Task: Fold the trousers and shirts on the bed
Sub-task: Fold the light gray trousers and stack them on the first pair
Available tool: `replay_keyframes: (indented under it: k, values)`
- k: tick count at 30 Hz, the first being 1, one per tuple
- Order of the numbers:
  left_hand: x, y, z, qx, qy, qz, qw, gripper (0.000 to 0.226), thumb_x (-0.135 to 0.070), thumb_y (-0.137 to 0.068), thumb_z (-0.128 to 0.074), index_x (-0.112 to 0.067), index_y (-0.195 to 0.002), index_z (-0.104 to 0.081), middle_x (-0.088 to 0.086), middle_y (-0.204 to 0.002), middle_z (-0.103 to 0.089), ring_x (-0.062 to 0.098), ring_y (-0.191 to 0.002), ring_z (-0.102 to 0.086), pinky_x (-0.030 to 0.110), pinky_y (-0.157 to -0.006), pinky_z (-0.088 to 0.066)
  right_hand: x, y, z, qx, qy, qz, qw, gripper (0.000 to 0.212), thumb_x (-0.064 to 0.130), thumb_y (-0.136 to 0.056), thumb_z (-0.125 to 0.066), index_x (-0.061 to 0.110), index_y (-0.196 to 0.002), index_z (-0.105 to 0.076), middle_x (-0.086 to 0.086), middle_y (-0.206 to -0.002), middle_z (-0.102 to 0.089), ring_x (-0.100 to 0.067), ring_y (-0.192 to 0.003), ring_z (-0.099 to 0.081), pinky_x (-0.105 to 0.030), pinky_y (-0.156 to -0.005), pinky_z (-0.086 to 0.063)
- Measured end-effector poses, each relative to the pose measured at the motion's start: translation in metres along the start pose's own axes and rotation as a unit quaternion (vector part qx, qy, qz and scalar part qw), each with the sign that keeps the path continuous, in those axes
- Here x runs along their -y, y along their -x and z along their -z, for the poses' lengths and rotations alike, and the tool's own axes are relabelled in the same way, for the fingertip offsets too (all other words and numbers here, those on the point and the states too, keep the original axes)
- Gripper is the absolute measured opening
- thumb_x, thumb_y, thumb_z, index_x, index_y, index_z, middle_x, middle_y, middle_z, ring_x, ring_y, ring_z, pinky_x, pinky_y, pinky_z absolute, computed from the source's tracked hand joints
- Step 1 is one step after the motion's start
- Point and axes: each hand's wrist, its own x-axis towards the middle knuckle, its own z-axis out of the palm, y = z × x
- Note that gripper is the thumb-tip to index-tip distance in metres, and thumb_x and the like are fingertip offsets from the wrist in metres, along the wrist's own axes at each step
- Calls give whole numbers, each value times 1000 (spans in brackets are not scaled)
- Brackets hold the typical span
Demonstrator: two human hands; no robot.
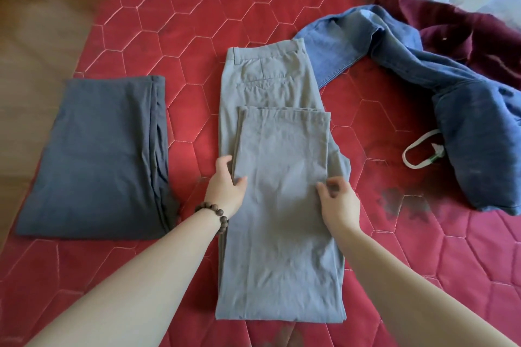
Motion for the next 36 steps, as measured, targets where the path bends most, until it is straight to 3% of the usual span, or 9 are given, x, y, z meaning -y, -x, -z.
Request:
replay_keyframes:
  k: [2,8,12,17,21,24,29,31,36]
  values:
    - [-6,-4,-1,-37,58,-36,997,48,-14,-88,-61,-21,-131,-43,-9,-68,-48,12,-58,-49,17,-50,-32,4,-3,-3,-20,-54,17,998,12,30,-93,-57,30,-104,-54,10,-73,-61,-11,-68,-57,-24,-57,-39]
    - [-22,-26,-3,-84,90,-5,992,21,-16,-87,-65,-5,-105,-62,4,-87,-60,17,-79,-53,16,-64,-31,16,-27,0,-9,-70,28,997,22,23,-95,-55,24,-117,-56,14,-74,-63,-13,-77,-61,-21,-60,-41]
    - [-19,-24,-2,-109,127,-7,986,11,-12,-90,-61,-9,-82,-54,-4,-67,-50,20,-70,-47,18,-60,-27,16,-30,0,-8,-71,34,997,32,22,-95,-57,26,-126,-51,18,-72,-61,-6,-75,-58,-25,-67,-42]
    - [-17,-18,-2,-124,146,13,981,14,-15,-92,-59,-2,-87,-59,6,-73,-56,21,-70,-49,24,-60,-29,20,-32,-3,-10,-63,34,997,9,23,-94,-58,21,-103,-54,11,-71,-62,-13,-74,-59,-22,-59,-41]
    - [-12,-25,6,-53,132,-9,990,24,-21,-92,-59,-1,-79,-59,4,-63,-50,15,-56,-41,21,-49,-29,18,-29,-2,5,-52,34,998,14,32,-91,-61,27,-97,-50,5,-75,-60,-10,-62,-54,-20,-48,-40]
    - [2,-24,13,40,156,35,986,31,-28,-86,-62,-1,-76,-52,-5,-51,-39,11,-47,-33,25,-46,-26,10,-23,0,18,-30,8,999,24,38,-87,-66,24,-98,-50,7,-83,-57,-8,-70,-55,-25,-59,-41]
    - [22,13,18,185,193,129,955,30,-43,-67,-66,-22,-88,-68,13,-83,-72,20,-68,-59,31,-59,-46,-12,4,1,67,42,-21,997,35,44,-84,-68,15,-91,-51,3,-85,-57,-19,-82,-55,-28,-69,-38]
    - [28,34,21,215,214,156,940,36,-41,-64,-67,-22,-95,-68,20,-96,-70,24,-79,-60,45,-75,-52,-22,21,5,83,48,-27,995,39,47,-83,-68,11,-81,-53,-2,-82,-61,-23,-78,-58,-30,-63,-39]
    - [48,91,26,237,172,156,943,17,-22,-79,-65,-19,-96,-67,18,-99,-71,39,-93,-68,58,-79,-53,-42,59,19,124,55,-37,990,44,47,-82,-69,6,-76,-53,-6,-79,-63,-23,-72,-60,-31,-56,-44]
